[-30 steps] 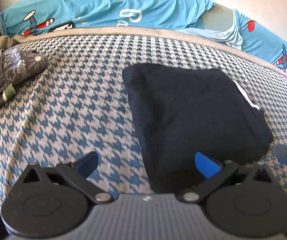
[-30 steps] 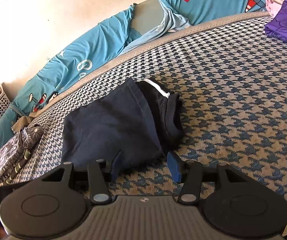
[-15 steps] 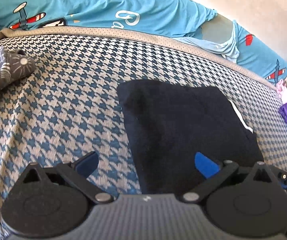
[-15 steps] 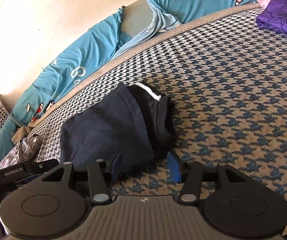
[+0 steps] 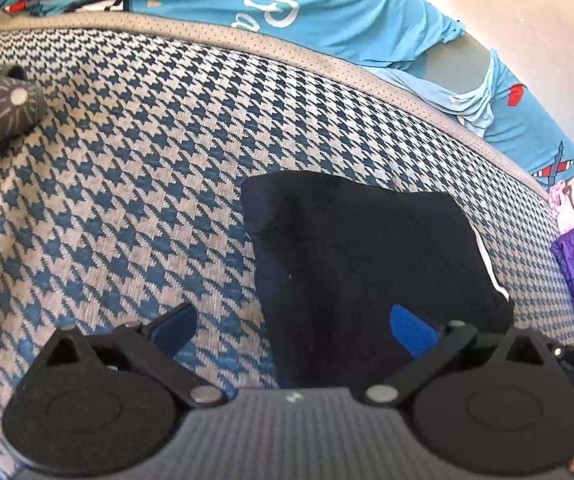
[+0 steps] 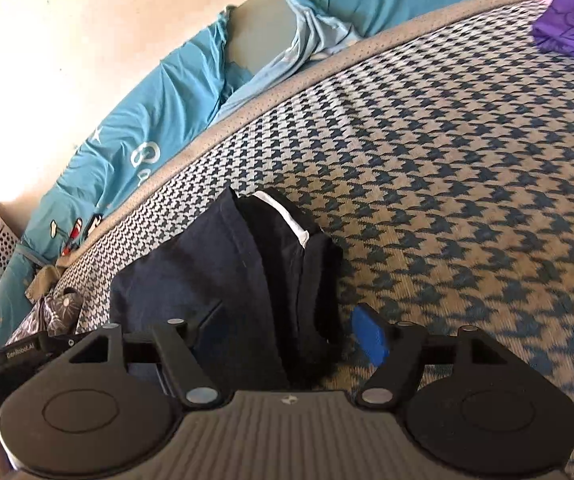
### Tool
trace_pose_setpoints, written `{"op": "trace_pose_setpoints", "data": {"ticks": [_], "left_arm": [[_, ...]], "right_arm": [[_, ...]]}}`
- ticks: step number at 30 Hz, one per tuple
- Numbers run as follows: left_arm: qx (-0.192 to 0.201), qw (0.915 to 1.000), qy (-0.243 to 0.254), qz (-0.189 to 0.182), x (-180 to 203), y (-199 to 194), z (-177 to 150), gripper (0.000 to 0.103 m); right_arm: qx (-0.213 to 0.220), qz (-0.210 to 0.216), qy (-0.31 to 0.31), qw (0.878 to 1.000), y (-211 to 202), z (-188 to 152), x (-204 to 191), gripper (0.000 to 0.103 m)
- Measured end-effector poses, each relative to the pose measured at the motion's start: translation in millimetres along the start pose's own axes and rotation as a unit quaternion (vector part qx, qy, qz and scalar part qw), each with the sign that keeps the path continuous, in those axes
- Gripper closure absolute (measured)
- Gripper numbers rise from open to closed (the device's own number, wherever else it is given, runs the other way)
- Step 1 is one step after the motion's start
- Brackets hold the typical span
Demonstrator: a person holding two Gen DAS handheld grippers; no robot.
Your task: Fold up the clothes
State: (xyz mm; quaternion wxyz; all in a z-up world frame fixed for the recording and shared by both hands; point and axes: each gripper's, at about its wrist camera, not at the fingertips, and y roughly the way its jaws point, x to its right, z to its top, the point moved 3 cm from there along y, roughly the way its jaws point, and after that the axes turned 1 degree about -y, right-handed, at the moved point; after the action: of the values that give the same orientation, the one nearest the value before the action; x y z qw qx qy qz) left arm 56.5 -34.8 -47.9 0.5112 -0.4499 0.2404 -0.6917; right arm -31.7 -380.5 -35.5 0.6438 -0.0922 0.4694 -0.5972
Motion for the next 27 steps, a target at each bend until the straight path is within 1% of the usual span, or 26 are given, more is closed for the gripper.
{"op": "trace_pose_setpoints", "data": {"ticks": [7, 11, 18, 27], "left_arm": [[-0.012, 0.9997, -0.010, -0.017, -5, 15, 9, 0.000], [-0.015, 0.9994, -0.015, -0.029, -6, 22, 14, 0.000], [-0.024, 0.9966, -0.025, -0.075, -4, 34, 22, 0.000], [-0.023, 0.9950, -0.010, -0.096, 6, 47, 23, 0.000]], "right_arm": [[-0.034, 0.020, -0.005, 0.999, 23, 6, 4, 0.034], [-0.035, 0.028, -0.021, 0.999, 29, 8, 2, 0.034], [-0.041, 0.057, -0.008, 0.998, 40, 12, 7, 0.033], [-0.044, 0.076, -0.019, 0.996, 49, 13, 5, 0.032]]}}
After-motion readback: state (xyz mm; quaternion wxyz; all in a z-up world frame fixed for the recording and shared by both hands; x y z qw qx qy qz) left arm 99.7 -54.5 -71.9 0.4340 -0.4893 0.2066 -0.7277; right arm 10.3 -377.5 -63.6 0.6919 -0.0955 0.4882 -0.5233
